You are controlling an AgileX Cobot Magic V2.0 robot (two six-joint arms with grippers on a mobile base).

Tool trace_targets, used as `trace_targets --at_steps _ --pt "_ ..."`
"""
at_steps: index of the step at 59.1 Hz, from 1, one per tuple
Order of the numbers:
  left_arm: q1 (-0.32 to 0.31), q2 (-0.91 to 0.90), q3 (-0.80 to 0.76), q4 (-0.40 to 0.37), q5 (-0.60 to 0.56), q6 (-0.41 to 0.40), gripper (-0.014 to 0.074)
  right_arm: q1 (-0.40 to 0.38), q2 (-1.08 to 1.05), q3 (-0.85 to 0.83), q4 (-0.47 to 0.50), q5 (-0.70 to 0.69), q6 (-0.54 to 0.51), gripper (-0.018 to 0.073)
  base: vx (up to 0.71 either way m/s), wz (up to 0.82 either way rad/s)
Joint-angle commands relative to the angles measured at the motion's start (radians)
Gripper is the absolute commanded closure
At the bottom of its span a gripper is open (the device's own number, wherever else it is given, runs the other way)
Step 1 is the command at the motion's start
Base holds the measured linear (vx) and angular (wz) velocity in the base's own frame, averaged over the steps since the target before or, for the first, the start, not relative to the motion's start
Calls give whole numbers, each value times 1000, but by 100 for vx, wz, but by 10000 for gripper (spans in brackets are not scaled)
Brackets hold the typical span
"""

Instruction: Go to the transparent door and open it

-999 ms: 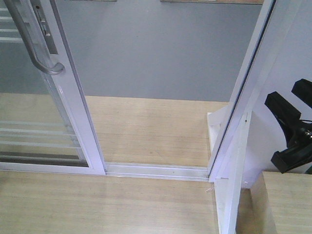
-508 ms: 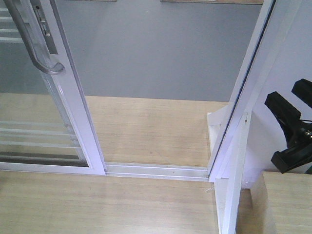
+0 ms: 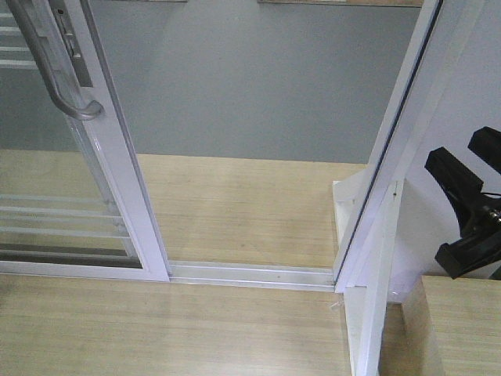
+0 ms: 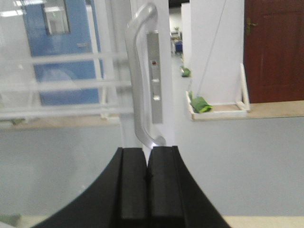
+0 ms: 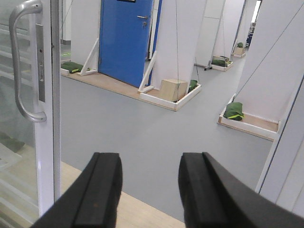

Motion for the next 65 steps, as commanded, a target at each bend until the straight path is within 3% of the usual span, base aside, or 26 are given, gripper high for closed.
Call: trace_targets --at_steps 1,51,57,65 --pt "-31 7 31 -66 -35 3 603 -2 7 -28 -4 -70 -9 191 0 0" --pt "-40 9 30 -86 -32 2 603 -2 0 -28 -5 -93 -8 207 0 0" --pt "-40 9 30 -86 -32 2 603 -3 -26 -28 -39 -91 -9 307 0 0" --pt "-40 9 30 -86 -32 2 603 -56 -92 -28 -210 -58 38 571 0 0"
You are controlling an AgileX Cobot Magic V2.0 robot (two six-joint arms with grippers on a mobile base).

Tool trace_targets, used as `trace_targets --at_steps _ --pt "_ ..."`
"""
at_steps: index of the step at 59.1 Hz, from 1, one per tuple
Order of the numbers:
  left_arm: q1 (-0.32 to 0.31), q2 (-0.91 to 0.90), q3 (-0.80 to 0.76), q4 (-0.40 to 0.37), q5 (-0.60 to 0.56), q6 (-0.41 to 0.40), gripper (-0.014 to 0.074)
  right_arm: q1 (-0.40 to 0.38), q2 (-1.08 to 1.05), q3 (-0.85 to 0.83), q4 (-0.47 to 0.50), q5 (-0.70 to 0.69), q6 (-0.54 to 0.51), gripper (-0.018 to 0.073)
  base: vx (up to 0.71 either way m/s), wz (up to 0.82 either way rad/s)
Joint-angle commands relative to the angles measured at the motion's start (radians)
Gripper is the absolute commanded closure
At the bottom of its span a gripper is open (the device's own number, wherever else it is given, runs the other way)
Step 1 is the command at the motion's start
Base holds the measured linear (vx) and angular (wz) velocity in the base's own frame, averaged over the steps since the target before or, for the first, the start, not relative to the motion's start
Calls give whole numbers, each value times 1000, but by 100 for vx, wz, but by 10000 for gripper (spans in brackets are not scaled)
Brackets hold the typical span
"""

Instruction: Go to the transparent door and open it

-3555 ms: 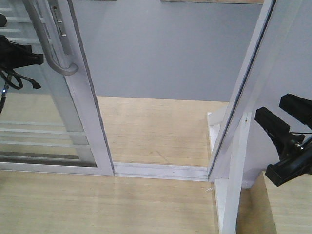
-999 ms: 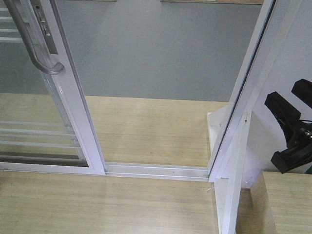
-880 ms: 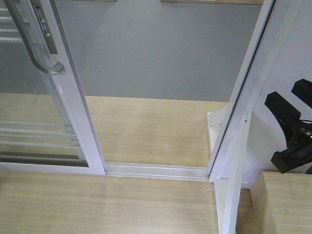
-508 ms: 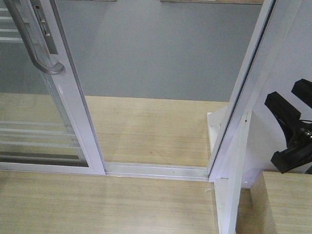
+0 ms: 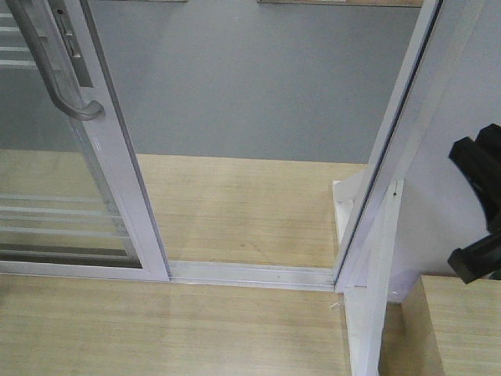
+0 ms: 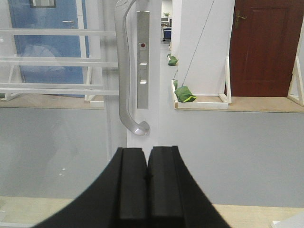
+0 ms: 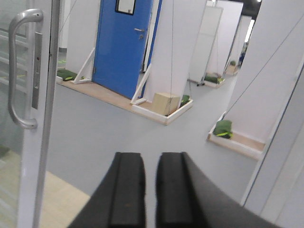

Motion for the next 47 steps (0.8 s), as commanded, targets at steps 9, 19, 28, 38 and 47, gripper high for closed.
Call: trace_targets --at_steps 9,19,28,38,47 --pt "-4 9 30 -10 -79 1 603 -168 -144 -28 -262 124 269 570 0 0" --pt "-4 9 30 -10 -79 1 603 -191 -284 27 -455 291 514 568 0 0" --pt "-4 9 30 -10 -79 1 603 -191 -410 242 -467 118 542 567 0 0" --pt "-4 9 30 -10 -79 1 603 -207 -535 425 -416 21 544 567 0 0" --pt "-4 8 30 -10 -79 1 603 -329 -533 425 -384 67 545 567 0 0"
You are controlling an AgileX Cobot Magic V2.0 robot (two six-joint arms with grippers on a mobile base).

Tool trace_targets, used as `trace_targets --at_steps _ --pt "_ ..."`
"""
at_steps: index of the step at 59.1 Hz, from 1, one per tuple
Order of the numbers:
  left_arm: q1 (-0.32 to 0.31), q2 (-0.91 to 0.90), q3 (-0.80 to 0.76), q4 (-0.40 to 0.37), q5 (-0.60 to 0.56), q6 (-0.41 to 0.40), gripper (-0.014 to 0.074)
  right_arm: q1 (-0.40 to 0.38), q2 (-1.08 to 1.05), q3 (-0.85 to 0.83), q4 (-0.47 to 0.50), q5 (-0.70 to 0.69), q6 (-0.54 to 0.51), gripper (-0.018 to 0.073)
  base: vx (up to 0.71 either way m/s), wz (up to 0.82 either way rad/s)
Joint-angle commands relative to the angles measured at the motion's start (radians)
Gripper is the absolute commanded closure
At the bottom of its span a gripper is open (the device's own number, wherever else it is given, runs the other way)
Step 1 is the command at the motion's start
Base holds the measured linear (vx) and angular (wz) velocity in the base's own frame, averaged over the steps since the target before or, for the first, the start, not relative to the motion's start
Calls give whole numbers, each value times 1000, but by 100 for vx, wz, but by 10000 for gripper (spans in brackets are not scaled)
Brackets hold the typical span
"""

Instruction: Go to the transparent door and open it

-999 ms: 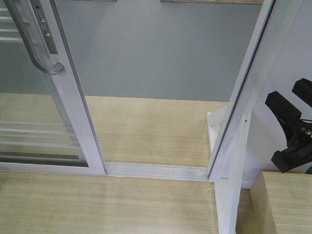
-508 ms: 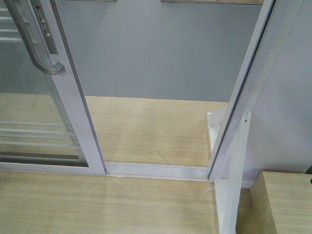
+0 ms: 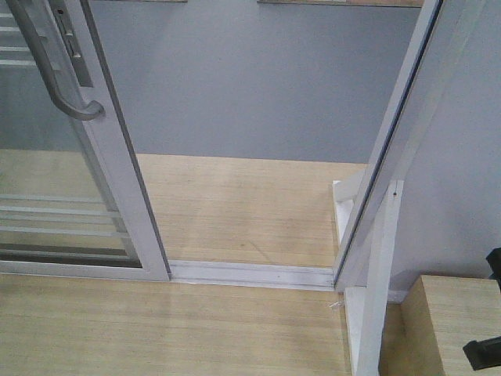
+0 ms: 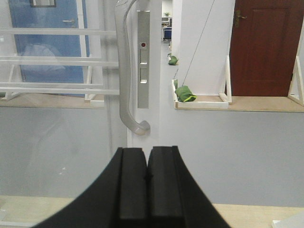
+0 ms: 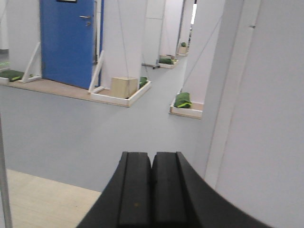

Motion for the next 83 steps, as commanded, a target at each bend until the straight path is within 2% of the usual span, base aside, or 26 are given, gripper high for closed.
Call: trace_targets --at_steps 1,7,15,24,83 --pt "-4 8 30 -10 -81 1 603 -76 -16 14 13 -69 1 567 0 0" --pt "-4 8 30 -10 -81 1 603 -151 -16 14 27 -67 2 567 0 0" --pt "-4 8 30 -10 -81 1 603 -189 -16 14 30 -42 2 567 0 0" --pt "-4 8 30 -10 -81 1 603 -190 -14 14 31 -8 1 567 0 0" --pt "-4 8 30 -10 -81 1 602 -190 -14 14 31 -11 1 567 0 0"
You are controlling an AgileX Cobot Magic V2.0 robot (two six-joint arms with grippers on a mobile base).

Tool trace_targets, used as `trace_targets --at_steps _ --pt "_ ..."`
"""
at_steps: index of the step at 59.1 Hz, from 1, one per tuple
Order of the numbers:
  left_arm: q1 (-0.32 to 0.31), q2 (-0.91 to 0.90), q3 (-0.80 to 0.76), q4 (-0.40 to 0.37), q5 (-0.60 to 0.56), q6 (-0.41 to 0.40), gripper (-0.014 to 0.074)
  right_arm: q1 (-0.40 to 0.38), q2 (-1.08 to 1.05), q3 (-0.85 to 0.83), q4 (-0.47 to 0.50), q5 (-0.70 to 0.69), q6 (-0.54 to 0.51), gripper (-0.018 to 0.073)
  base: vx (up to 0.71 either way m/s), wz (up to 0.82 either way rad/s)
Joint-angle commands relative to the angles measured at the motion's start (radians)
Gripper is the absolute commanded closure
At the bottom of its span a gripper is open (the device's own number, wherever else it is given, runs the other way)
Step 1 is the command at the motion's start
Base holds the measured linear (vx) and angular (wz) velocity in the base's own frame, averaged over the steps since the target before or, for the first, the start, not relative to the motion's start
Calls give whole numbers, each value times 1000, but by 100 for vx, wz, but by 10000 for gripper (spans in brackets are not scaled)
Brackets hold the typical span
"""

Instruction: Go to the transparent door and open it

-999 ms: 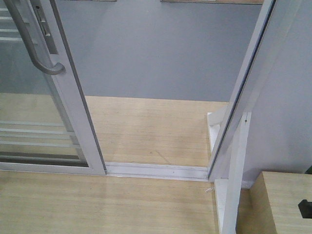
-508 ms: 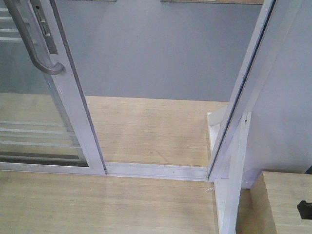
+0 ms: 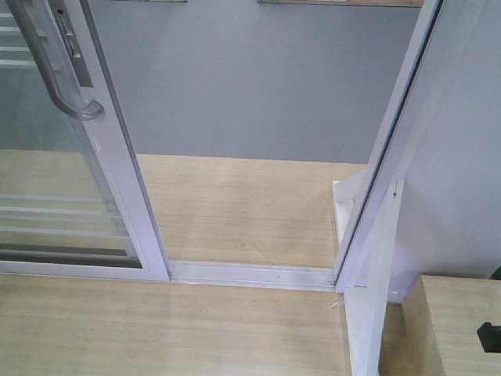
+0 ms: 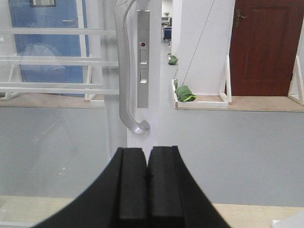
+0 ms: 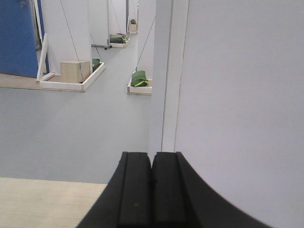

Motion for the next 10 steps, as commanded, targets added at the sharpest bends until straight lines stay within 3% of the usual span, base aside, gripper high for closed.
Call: trace_targets --at_steps 1,10 --pt "-4 8 30 -10 -82 1 602 -7 -14 14 1 -78 -2 567 0 0" --pt "-4 8 30 -10 -82 1 602 -7 -14 14 1 -78 -2 567 0 0"
